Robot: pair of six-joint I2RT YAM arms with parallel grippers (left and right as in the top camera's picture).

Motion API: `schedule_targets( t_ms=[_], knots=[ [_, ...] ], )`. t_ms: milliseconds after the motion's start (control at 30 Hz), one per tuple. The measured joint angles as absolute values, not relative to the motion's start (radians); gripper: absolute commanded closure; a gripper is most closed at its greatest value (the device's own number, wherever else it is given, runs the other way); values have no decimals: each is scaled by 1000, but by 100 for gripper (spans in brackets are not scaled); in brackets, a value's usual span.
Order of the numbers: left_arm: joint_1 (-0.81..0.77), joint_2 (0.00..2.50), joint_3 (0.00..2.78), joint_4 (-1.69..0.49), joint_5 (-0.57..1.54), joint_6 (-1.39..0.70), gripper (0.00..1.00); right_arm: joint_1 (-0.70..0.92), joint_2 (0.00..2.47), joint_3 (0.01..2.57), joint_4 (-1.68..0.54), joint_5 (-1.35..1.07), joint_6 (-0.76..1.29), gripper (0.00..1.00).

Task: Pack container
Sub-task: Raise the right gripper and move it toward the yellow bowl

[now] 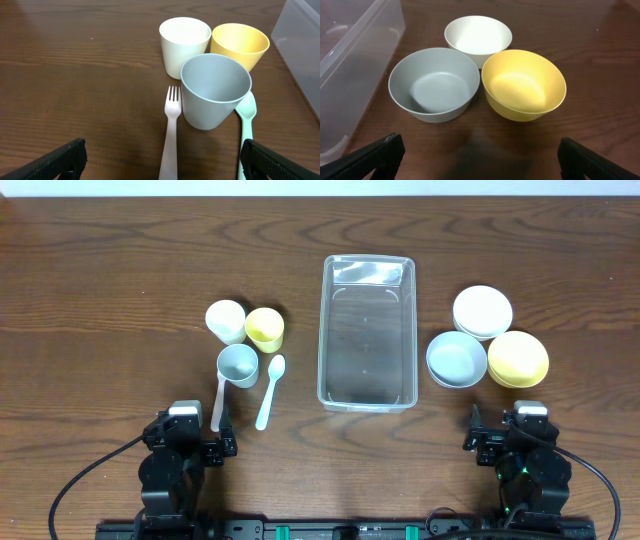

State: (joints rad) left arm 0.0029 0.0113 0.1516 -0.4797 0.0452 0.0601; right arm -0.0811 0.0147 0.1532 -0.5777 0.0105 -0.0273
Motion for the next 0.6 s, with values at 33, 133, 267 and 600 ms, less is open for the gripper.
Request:
schedule_targets(
  t_ms=[33,133,267,600],
  knots=[
    [3,11,152,-480,45,60,2,-81,15,153,-578,10,-27,1],
    [3,11,152,-480,45,60,2,-81,15,153,-578,10,-27,1],
    [3,11,152,-480,45,60,2,-81,15,153,-578,10,-27,1],
    [3,11,152,-480,45,60,2,-81,15,153,-555,-112,-27,1]
  ],
)
